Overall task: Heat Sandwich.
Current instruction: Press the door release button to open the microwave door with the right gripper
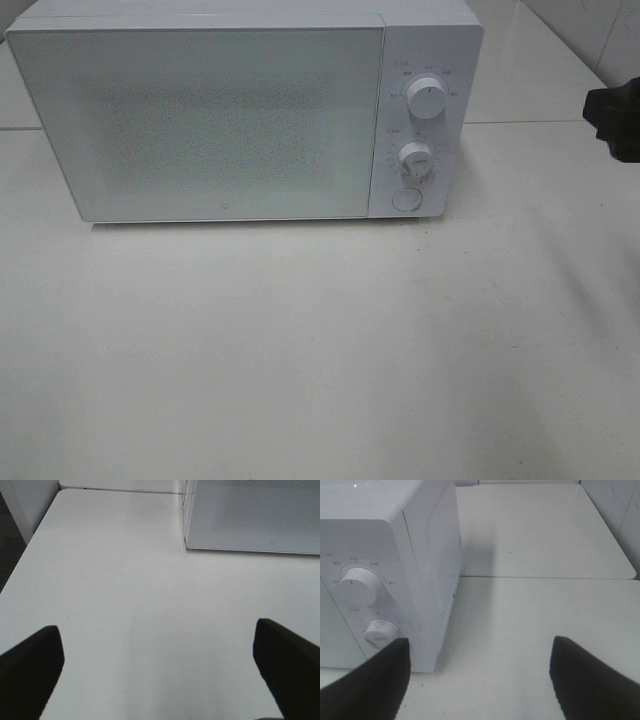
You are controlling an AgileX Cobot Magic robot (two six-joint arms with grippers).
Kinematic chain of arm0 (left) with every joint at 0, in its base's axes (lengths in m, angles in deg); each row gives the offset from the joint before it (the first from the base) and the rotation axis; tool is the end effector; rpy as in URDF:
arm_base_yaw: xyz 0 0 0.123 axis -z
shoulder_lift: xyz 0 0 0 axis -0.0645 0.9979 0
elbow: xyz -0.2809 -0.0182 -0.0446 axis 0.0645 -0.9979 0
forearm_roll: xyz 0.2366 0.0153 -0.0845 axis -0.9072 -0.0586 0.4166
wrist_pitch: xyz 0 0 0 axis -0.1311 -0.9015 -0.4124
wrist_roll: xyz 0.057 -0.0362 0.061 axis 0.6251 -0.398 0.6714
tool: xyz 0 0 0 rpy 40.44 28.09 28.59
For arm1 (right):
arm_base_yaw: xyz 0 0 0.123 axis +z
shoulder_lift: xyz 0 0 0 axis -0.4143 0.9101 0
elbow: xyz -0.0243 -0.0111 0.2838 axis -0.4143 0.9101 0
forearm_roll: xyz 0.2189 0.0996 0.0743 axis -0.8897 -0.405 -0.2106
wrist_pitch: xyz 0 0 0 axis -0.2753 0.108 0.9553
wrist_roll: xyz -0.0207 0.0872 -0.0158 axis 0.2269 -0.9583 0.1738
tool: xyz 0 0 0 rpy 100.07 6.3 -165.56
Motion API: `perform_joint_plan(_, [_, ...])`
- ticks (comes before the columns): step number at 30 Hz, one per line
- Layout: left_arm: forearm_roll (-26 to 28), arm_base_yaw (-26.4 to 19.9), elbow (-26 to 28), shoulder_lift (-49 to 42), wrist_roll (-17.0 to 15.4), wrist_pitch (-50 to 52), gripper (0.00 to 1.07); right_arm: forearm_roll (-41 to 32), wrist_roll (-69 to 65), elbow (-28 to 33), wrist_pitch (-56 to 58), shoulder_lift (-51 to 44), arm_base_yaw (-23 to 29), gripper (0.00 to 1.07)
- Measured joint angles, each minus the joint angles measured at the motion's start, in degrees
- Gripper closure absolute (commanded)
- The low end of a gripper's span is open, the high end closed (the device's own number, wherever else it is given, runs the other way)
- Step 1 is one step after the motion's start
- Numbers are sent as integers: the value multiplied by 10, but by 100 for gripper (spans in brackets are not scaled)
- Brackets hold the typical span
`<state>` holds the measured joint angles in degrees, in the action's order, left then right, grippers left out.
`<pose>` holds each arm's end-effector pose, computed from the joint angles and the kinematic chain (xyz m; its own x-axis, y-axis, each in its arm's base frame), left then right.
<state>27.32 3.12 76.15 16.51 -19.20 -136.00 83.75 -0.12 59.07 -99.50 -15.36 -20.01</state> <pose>-0.0083 -0.0006 0.2817 -0.4421 -0.0503 -0.8955 -0.0257 0.9987 -0.0434 0.2118 0.0195 0.2558 -0.2372 0.0177 -0.9713 -0.1008 0.9940 0.0427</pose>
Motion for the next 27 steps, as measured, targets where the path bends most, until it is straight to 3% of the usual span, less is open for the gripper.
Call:
perform_joint_plan(4, [0,0,0,0,0,0,9,-15,11,32,-66,22,0,32])
perform_joint_plan(13, [0,0,0,0,0,0,9,-133,89,72,-185,83,9,32])
perform_joint_plan(22, [0,0,0,0,0,0,9,-233,191,74,-263,145,112,32])
perform_joint_plan(27, [0,0,0,0,0,0,9,-327,226,73,-333,202,179,32])
